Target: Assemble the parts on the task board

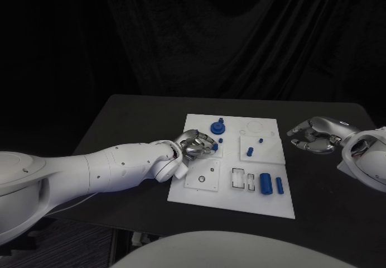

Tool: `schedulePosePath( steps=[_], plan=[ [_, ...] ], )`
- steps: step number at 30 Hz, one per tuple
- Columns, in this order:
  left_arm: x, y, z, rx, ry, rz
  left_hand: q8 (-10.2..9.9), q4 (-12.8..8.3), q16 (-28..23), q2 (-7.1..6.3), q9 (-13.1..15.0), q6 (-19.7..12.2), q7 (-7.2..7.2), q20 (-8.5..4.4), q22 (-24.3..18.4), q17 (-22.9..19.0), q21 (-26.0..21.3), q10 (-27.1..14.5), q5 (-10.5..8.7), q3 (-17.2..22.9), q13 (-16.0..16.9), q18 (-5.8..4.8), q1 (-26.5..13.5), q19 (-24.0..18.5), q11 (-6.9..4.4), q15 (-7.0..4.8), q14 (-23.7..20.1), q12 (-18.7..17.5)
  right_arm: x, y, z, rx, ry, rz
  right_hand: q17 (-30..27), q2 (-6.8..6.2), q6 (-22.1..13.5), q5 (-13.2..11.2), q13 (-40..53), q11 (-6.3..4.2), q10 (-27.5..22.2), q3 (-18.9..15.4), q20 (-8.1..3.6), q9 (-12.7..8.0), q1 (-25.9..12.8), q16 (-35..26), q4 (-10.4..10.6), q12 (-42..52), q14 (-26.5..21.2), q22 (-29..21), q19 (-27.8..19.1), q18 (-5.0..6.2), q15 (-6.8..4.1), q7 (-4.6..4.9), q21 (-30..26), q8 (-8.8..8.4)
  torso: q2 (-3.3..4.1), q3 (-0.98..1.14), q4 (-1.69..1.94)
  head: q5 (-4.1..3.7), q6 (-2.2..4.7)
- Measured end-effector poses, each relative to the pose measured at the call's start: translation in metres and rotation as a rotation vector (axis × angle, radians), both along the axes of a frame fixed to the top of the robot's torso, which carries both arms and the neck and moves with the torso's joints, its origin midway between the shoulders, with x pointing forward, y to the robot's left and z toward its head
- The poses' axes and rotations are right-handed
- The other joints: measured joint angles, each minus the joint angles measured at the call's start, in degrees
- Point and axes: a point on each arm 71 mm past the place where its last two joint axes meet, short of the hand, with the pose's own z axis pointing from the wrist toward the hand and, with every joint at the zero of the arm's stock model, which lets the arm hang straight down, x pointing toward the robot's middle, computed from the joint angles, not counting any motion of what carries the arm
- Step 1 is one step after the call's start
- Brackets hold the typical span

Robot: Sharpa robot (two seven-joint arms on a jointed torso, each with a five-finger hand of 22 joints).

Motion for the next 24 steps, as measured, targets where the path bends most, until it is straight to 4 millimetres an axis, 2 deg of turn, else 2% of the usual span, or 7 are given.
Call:
schedulePosePath(
  steps=[2,9,15,16,20,22,24],
  plan=[
    [-0.0003,-0.0007,0.0005,0.013,-0.006,-0.004,0.9,-0.4,0.0,-0.21,0.0,-0.2,-0.18,0.00,0.0,0.0,0.2,0.0,0.34,0.4,0.0,0.00,0.4,0.0,0.00,0.00,0.0,0.0,0.0000,0.0000,-0.0001,0.000,0.000,0.000,0.0,0.00,0.0,0.0,0.0,0.00,0.0,0.2,0.00,0.0,0.0,0.0,-0.2,0.0,0.0,0.0,0.0,0.00,0.00,0.00,0.0,0.00,0.00,-0.03,0.01,0.02,0.00],
    [-0.0009,-0.0023,0.0018,0.048,-0.015,-0.008,2.2,-1.3,0.0,-0.40,0.0,-1.0,0.24,0.00,0.0,0.0,0.3,0.0,2.74,1.3,0.0,0.01,0.7,0.0,-0.01,0.00,0.0,0.0,-0.0002,0.0000,-0.0002,-0.001,0.002,0.001,0.0,0.00,0.0,0.0,0.0,0.00,0.0,0.2,0.00,0.0,0.0,0.0,-0.2,0.0,0.0,0.0,0.0,0.00,0.00,0.00,0.0,0.00,-0.01,-0.06,0.02,0.16,0.00],
    [-0.0008,-0.0033,0.0024,0.067,-0.013,-0.007,2.7,-1.6,0.0,-0.40,0.0,-1.4,0.31,-0.01,0.0,0.0,0.3,-0.1,2.88,1.6,0.0,0.05,0.7,0.0,-0.11,0.00,0.0,0.1,-0.0004,0.0001,-0.0004,-0.001,0.004,0.001,0.0,0.00,0.0,0.0,0.0,-0.20,-0.2,0.2,0.00,0.0,0.0,0.0,-0.2,0.0,0.0,0.0,0.0,0.00,0.00,0.00,0.0,0.00,-0.04,-0.05,-0.01,0.30,0.00],
    [-0.0008,-0.0034,0.0024,0.069,-0.012,-0.007,3.6,-1.7,0.0,-0.40,0.0,-1.6,0.43,-0.01,0.0,0.0,0.3,-0.1,3.00,1.6,0.0,0.06,0.7,0.0,-0.13,0.00,0.0,0.1,-0.0004,0.0002,-0.0004,-0.001,0.004,0.001,0.1,0.00,0.0,0.0,0.0,-0.20,-0.2,0.2,0.00,0.0,0.0,0.0,-0.2,0.0,0.0,0.0,0.0,0.00,0.00,0.00,0.0,0.00,-0.04,-0.04,-0.01,0.31,0.00],
    [-0.0006,-0.0040,0.0027,0.077,-0.012,-0.006,4.3,-1.9,0.0,-0.41,0.0,-2.3,0.70,-0.01,0.0,0.0,0.3,0.0,3.12,1.9,0.0,0.08,0.6,0.0,0.05,-0.01,0.0,0.1,-0.0005,0.0004,-0.0005,-0.002,0.006,0.001,0.1,0.00,-0.1,0.0,0.0,-0.20,-0.2,0.2,0.00,0.0,0.0,0.0,-0.2,0.0,0.0,0.0,0.0,0.00,0.00,-0.15,0.0,0.00,-0.03,-0.03,-0.02,0.31,0.00],
    [-0.0006,-0.0042,0.0029,0.079,-0.012,-0.006,4.4,-1.9,0.0,-0.42,2.6,-2.9,0.83,-0.01,0.0,0.0,0.3,0.1,3.13,1.9,0.0,0.08,0.6,0.0,0.11,-0.01,0.0,0.1,-0.0005,0.0004,-0.0005,-0.002,0.006,0.002,0.1,0.00,-0.2,0.0,0.0,-0.20,-0.2,0.2,0.00,0.0,0.0,0.0,-0.2,-0.2,0.0,0.0,0.0,0.00,0.00,-0.15,0.0,0.00,-0.01,-0.03,-0.01,0.29,0.00],
    [-0.0005,-0.0045,0.0030,0.081,-0.012,-0.006,4.4,-2.0,0.0,-0.57,2.7,-3.0,0.91,-0.01,0.0,0.0,0.3,0.1,3.13,2.1,0.0,0.09,0.5,0.0,0.11,-0.01,0.0,0.1,-0.0006,0.0003,-0.0006,-0.002,0.007,0.001,0.1,0.00,-0.1,0.0,0.0,-0.20,-0.2,0.3,0.00,0.0,0.0,0.0,-0.3,-0.3,0.0,0.0,0.0,0.00,0.00,-0.15,0.0,0.00,0.01,-0.01,-0.01,0.27,0.00]
  ],
)
